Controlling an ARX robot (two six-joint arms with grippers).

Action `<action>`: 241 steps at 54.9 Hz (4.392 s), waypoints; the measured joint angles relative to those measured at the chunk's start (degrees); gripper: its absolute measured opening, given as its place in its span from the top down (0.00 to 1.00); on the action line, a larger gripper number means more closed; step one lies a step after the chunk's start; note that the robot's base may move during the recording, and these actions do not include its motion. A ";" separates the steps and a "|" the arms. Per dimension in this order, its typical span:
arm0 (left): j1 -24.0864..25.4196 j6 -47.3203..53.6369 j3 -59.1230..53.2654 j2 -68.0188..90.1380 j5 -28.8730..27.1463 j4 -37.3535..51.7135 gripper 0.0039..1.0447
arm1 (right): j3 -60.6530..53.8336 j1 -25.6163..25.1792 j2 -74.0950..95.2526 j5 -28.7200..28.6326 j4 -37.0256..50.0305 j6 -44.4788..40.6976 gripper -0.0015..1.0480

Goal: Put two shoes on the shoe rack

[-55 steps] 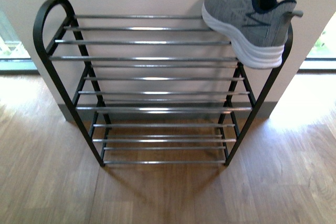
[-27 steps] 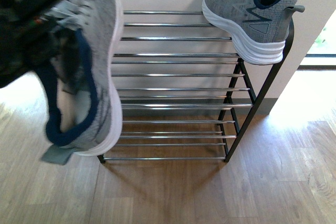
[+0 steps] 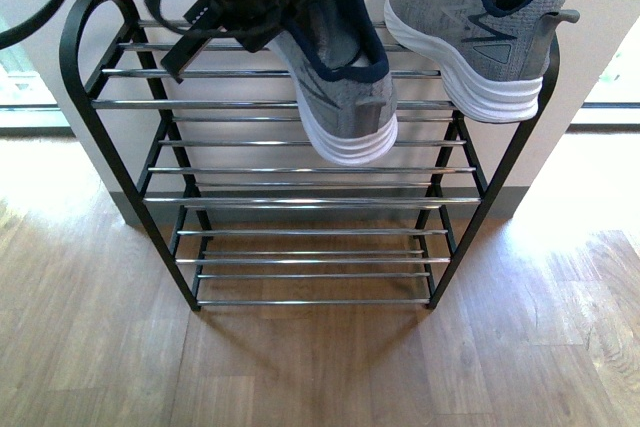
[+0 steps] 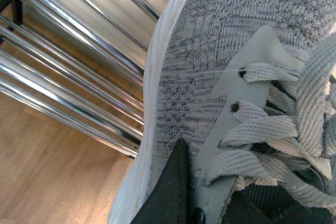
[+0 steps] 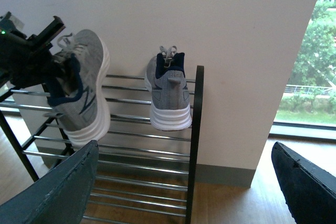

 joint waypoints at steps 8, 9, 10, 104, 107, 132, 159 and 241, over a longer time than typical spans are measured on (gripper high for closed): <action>-0.28 -2.05 9.64 6.62 1.27 -2.73 0.99 | 0.00 0.00 0.00 0.00 0.00 0.00 0.09; -0.31 -2.16 10.25 6.86 1.33 -2.91 0.99 | 0.00 0.00 0.00 0.00 0.00 0.00 0.09; -0.35 -2.43 11.10 7.52 1.51 -3.13 0.99 | 0.00 0.00 0.00 0.00 0.00 0.00 0.09; -2.84 -2.40 7.30 -3.82 16.66 -5.49 0.09 | 0.00 0.00 0.00 0.00 0.00 0.00 0.09; -1.79 1.33 1.77 -9.81 13.77 -6.54 0.09 | 0.00 0.00 0.00 0.02 0.00 -0.02 0.09; 5.53 42.66 -34.69 -46.27 -15.15 3.56 0.09 | 0.00 0.02 0.00 0.02 0.00 0.00 0.09; 16.20 60.46 -62.62 -67.69 -1.18 31.08 0.73 | 0.00 0.02 0.00 0.00 0.00 0.00 0.09; 27.30 61.00 -78.23 -104.04 9.79 11.98 0.99 | 0.00 0.02 0.00 0.00 0.00 0.00 0.09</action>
